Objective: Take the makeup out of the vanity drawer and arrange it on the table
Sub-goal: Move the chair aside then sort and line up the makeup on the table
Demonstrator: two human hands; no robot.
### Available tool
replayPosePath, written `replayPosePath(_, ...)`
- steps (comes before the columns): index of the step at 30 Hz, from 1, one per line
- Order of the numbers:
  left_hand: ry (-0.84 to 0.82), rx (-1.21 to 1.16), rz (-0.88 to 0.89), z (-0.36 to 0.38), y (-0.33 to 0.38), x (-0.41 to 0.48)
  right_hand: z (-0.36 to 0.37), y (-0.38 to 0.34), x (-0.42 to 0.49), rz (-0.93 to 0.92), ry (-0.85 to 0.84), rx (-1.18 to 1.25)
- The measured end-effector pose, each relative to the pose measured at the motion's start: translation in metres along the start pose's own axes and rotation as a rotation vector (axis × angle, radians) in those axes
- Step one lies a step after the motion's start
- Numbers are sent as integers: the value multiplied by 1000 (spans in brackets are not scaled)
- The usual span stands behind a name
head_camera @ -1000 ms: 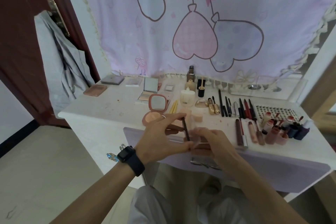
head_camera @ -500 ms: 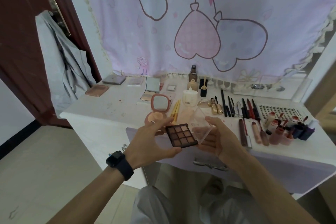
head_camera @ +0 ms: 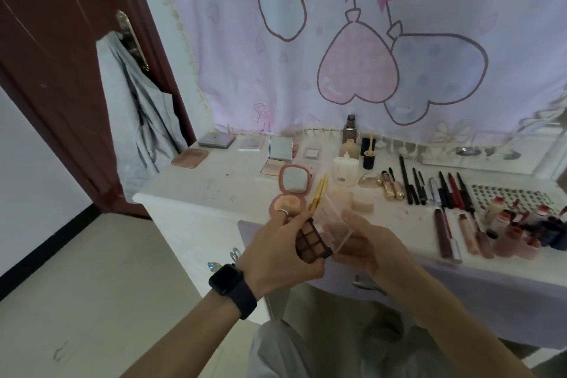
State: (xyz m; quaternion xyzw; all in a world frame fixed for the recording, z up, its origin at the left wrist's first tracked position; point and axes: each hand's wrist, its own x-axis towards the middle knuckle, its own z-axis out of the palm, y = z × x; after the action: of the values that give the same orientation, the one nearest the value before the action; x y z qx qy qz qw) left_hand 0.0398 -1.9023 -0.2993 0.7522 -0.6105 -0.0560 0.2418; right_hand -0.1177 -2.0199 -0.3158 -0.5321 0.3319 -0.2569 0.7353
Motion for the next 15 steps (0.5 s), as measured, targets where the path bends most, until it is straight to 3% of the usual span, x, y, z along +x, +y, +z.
replayPosePath(4, 162, -116, -108, -19, -21, 1, 6, -7, -6, -134, 7, -178)
replayPosePath(8, 339, -284, -360, -39, -56, 17, -15, 4, -10, -490, 325, -595)
replayPosePath(11, 317, -213, -508, -47, -82, 37, -34, 23, -5, -542, 577, -808)
replayPosePath(15, 207, -142, -614, -44, -95, 60, -50, 45, 1, -560, 728, -1116)
